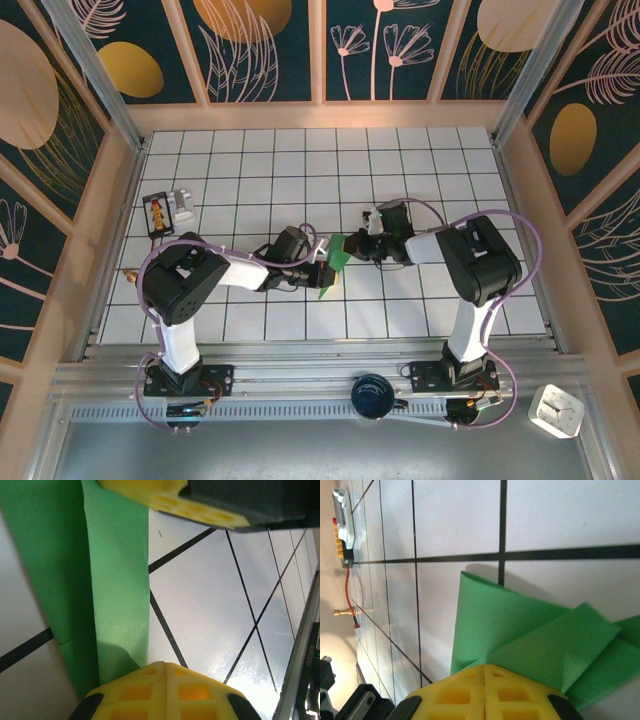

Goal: Fold a paper plane with a square sheet of paper (pick it up from the middle)
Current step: Fold the wing for the fifth time at the center of the table.

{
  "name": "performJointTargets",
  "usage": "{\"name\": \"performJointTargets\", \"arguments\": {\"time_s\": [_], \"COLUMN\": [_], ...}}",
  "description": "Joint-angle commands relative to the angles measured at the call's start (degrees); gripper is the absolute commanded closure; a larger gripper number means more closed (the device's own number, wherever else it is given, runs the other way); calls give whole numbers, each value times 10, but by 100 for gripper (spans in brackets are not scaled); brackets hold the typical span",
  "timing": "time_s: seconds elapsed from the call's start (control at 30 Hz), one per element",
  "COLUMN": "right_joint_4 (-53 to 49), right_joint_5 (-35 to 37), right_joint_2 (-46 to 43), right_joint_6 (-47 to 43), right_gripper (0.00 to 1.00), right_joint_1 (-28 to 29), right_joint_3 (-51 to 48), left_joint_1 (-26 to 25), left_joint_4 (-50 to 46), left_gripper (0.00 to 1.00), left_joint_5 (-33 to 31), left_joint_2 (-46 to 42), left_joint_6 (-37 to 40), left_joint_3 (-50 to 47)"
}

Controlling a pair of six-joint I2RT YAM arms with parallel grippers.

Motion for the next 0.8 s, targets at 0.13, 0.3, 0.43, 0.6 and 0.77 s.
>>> {"name": "performJointTargets", "arguments": {"time_s": [0.13,0.3,0.43,0.6,0.77], "right_joint_4": [-29,-31,-36,-37,-28], "right_joint_5": [56,60,54,46,51], "right_joint_2": [22,31,27,-42,-119], "right_joint_6": [-21,-24,-28,-29,-21], "right_gripper": [93,93,93,93,93], "right_joint_1": [-56,-83,-111,-119,-66], "right_joint_3": [11,20,33,24,-34], "left_joint_1": [1,1,1,2,2], "left_joint_4": [-158,-158,-157,-156,-155], "left_gripper": [100,100,100,100,100], "left_joint_5": [-34,-33,-31,-26,-24], "left_joint_2": [40,38,35,33,25], "left_joint_6": [7,6,4,2,-3], "left_joint_3": [-53,-53,-51,-45,-38]}}
